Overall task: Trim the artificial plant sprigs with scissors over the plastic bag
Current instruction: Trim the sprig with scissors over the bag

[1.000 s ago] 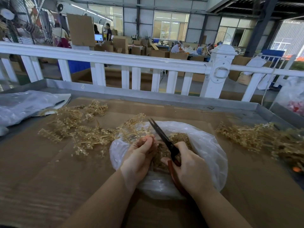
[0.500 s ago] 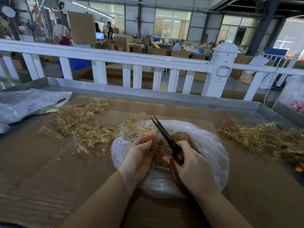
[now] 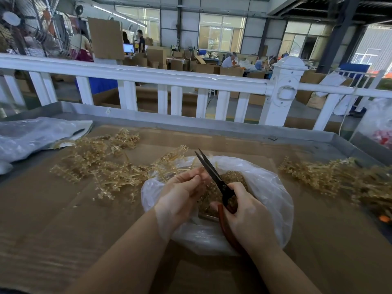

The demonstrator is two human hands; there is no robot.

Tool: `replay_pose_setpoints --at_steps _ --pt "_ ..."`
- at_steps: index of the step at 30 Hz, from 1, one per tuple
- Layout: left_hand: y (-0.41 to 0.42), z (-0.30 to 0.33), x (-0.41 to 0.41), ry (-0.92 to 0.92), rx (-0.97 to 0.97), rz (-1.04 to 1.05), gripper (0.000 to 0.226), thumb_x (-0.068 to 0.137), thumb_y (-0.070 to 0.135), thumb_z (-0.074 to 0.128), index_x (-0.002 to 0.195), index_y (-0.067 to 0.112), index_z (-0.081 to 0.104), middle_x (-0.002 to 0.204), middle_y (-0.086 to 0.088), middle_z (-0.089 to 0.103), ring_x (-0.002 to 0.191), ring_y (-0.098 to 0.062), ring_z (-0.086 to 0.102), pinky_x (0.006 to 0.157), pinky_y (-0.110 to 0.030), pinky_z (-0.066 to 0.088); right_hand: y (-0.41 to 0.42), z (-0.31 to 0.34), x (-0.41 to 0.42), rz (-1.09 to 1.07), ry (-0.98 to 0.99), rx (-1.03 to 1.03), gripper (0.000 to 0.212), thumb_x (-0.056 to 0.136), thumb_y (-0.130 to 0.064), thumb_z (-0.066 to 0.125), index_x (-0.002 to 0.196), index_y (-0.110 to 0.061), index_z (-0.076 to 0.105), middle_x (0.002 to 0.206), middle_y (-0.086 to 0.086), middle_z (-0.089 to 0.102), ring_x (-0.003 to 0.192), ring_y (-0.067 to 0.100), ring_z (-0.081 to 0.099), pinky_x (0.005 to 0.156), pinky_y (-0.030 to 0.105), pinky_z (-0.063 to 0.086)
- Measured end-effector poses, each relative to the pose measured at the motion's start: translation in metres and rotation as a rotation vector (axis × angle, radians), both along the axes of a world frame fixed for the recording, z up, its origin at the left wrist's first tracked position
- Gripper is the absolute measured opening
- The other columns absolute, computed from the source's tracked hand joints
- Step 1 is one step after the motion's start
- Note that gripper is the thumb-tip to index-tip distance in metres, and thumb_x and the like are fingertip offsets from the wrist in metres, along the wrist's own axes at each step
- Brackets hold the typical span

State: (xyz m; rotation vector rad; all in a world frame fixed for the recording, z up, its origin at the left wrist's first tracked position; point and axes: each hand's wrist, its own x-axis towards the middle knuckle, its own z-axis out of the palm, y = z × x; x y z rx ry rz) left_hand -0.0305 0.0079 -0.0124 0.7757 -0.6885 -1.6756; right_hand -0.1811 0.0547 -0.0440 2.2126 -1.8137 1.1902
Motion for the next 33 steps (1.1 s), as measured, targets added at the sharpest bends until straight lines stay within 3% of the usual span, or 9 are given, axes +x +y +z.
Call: replay_pose_setpoints --at_steps 4,8,11,17,22,26,30,33 --pt "0.001 0.0 0.002 -0.024 0.014 -0.001 0.017 0.09 -0.008 0.049 0.091 0.002 0.063 0.079 -0.009 0.072 0.074 -0.014 0.07 0.073 -0.024 0.057 0.001 0.0 0.0 0.006 -0.018 -0.01 0.032 0.082 -0.043 0.069 0.105 -0.024 0.056 0.084 -0.012 0.065 0.076 0.004 0.062 0.063 0.02 0.054" --pt "-0.003 0.002 0.001 -0.033 0.034 0.037 0.016 0.091 -0.004 0.051 0.093 0.005 0.064 0.076 -0.003 0.073 0.067 -0.007 0.069 0.064 -0.017 0.055 0.001 0.0 0.001 -0.003 -0.022 -0.019 0.031 0.082 -0.043 0.069 0.104 -0.026 0.056 0.082 -0.013 0.065 0.073 0.002 0.06 0.061 0.015 0.051" --pt "-0.005 0.001 0.003 -0.013 0.069 0.058 0.015 0.091 -0.003 0.053 0.096 0.006 0.065 0.074 -0.001 0.072 0.06 -0.006 0.066 0.057 -0.015 0.053 0.001 0.0 0.001 -0.001 -0.029 -0.005 0.032 0.082 -0.044 0.068 0.105 -0.026 0.055 0.082 -0.012 0.065 0.075 0.003 0.061 0.061 0.019 0.052" --pt "-0.006 -0.003 0.008 0.015 0.104 0.124 0.018 0.089 -0.003 0.056 0.085 0.011 0.066 0.069 0.001 0.072 0.055 -0.005 0.066 0.05 -0.013 0.051 0.0 0.0 0.001 0.006 -0.036 -0.018 0.032 0.082 -0.044 0.069 0.104 -0.026 0.056 0.082 -0.013 0.064 0.074 0.002 0.061 0.062 0.018 0.051" --pt "-0.008 -0.005 0.005 0.013 0.13 0.13 0.017 0.089 0.001 0.057 0.083 0.014 0.065 0.065 0.005 0.07 0.058 -0.005 0.065 0.054 -0.016 0.052 0.001 0.001 0.0 0.015 -0.042 -0.03 0.035 0.08 -0.048 0.068 0.104 -0.026 0.057 0.081 -0.014 0.063 0.072 0.001 0.058 0.06 0.016 0.05" --pt "-0.01 -0.006 0.005 0.009 0.135 0.128 0.017 0.089 0.003 0.057 0.081 0.015 0.064 0.065 0.005 0.07 0.062 -0.007 0.065 0.062 -0.021 0.049 0.0 0.001 -0.001 0.003 0.007 0.003 0.036 0.079 -0.057 0.063 0.101 -0.03 0.054 0.077 -0.015 0.059 0.067 0.0 0.052 0.054 0.007 0.038" --pt "-0.014 -0.006 0.01 0.036 0.155 0.097 0.019 0.093 0.006 0.054 0.078 0.016 0.059 0.061 0.003 0.068 0.057 -0.009 0.068 0.053 -0.021 0.053 -0.003 -0.001 -0.002 -0.008 0.063 0.086 0.036 0.081 -0.059 0.061 0.104 -0.033 0.052 0.083 -0.011 0.062 0.075 0.004 0.059 0.063 0.02 0.05" --pt "-0.015 -0.007 0.015 0.038 0.138 0.042 0.013 0.096 0.01 0.049 0.086 0.015 0.056 0.074 -0.001 0.074 0.069 -0.013 0.072 0.064 -0.027 0.049 -0.004 -0.002 -0.002 -0.045 0.095 0.124 0.035 0.082 -0.06 0.059 0.105 -0.036 0.049 0.083 -0.012 0.061 0.076 0.003 0.059 0.061 0.017 0.042"
